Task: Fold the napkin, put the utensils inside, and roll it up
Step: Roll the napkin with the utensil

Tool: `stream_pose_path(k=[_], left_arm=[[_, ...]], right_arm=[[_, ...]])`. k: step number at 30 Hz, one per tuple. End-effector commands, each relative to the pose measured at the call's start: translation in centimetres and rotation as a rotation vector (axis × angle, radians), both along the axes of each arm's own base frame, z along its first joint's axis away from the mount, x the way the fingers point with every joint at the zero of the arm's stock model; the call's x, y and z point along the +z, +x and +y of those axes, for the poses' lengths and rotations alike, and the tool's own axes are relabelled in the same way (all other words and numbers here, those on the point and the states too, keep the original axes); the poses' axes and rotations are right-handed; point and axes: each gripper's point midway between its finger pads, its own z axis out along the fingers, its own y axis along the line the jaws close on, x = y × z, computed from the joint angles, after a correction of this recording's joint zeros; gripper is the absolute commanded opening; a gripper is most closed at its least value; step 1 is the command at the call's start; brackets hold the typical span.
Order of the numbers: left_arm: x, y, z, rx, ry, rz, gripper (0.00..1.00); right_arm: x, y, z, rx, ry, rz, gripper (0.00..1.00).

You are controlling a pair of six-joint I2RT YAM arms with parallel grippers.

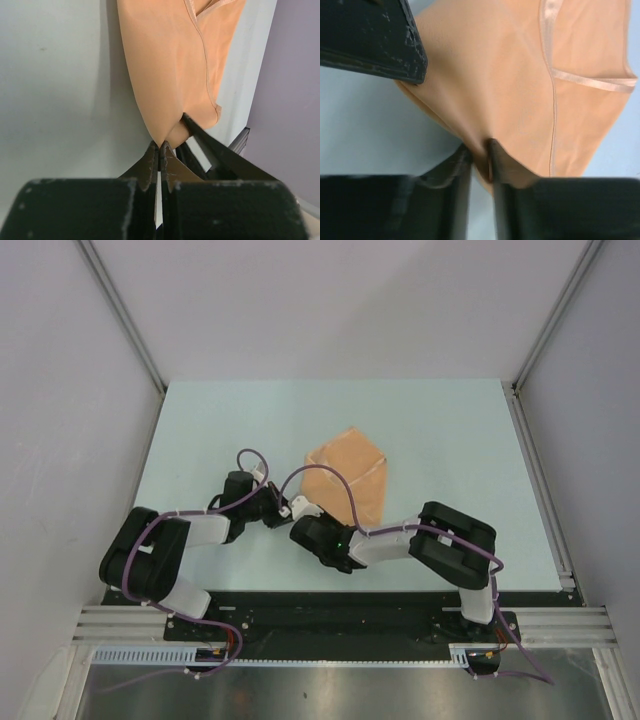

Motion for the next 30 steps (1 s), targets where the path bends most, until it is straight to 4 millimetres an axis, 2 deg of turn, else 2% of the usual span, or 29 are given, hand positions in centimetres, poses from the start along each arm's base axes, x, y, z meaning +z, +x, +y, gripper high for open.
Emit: stream_pose_path(k=[1,3,4,5,6,9,11,12,13,15,16,17,19,21,22,23,25,26,28,29,30], left_arm=[[1.3,1.0,-0.4,-0.018,0.001,-0.068,0.0],[1.3,1.1,-0.4,-0.02,0.001,-0.074,0.02],[1.4,1.2,-0.3,-0.021,0.002,-0.078,0.15],[1.5,1.3,-0.2,-0.018,0.0,-0.084,0.23],[1.7,1.4,0.0,-0.008,-0.001,-0.091,0.38],[1.4,1.4,1.3,0.035,0.02,-0.097,0.52],[1.6,1.6,2.4,0.066,0.063,-0.135,0.56],[0.9,1.0,3.1,0.077,0.096,-0.114,0.57],[1.2,1.0,3.6,0.079,0.127,-0.153,0.58],[0.1,0.3,4.8,0.102,0.193,-0.149,0.58],[0.5,0.2,5.1,0.114,0.201,-0.173,0.58],[-0.3,-0.4,5.7,0.129,0.221,-0.166,0.58],[0.3,-0.7,6.0,0.138,0.225,-0.216,0.58],[-0.1,-1.4,6.5,0.132,0.252,-0.275,0.58],[-0.1,-1.6,6.7,0.131,0.266,-0.299,0.58],[0.3,-1.9,6.7,0.124,0.272,-0.336,0.58],[0.6,-2.1,6.9,0.106,0.303,-0.39,0.59],[1.1,-2.4,6.7,0.096,0.303,-0.425,0.59],[1.7,-2.6,6.6,0.078,0.309,-0.473,0.6],[1.6,-2.9,6.5,0.066,0.311,-0.487,0.63],[2.4,-3.0,6.4,0.06,0.307,-0.532,0.67]], right_arm=[[1.1,0.2,0.3,0.058,0.019,0.017,0.17],[1.1,-0.1,1.2,0.12,0.021,0.053,0.11],[1.0,-0.3,1.1,0.143,-0.004,0.074,0.08],[0.9,-0.5,1.6,0.174,0.008,0.107,0.06],[0.7,-0.9,1.2,0.185,-0.027,0.145,0.02],[0.5,-1.5,1.5,0.226,-0.023,0.235,0.0],[0.4,-2.0,1.5,0.245,-0.019,0.327,0.0],[0.1,-2.6,0.8,0.246,-0.046,0.377,0.0],[0.5,-2.7,1.6,0.264,-0.021,0.412,0.0],[-0.2,-3.5,0.8,0.265,-0.051,0.498,0.0],[0.4,-3.6,1.5,0.285,-0.022,0.536,0.0],[0.0,-4.2,1.2,0.288,-0.033,0.587,0.0],[0.2,-5.0,2.0,0.323,0.005,0.664,0.0],[-0.1,-5.6,2.0,0.332,0.033,0.758,0.0],[0.4,-6.3,3.0,0.373,0.078,0.815,0.0],[0.4,-6.3,2.5,0.361,0.085,0.861,0.0],[0.0,-7.2,3.0,0.39,0.118,0.963,0.0],[0.3,-6.8,2.8,0.382,0.13,0.994,0.0],[-0.5,-7.3,2.9,0.397,0.145,1.083,0.0],[-0.6,-7.2,2.9,0.395,0.149,1.109,0.0],[-0.6,-7.1,2.9,0.397,0.175,1.144,0.0]])
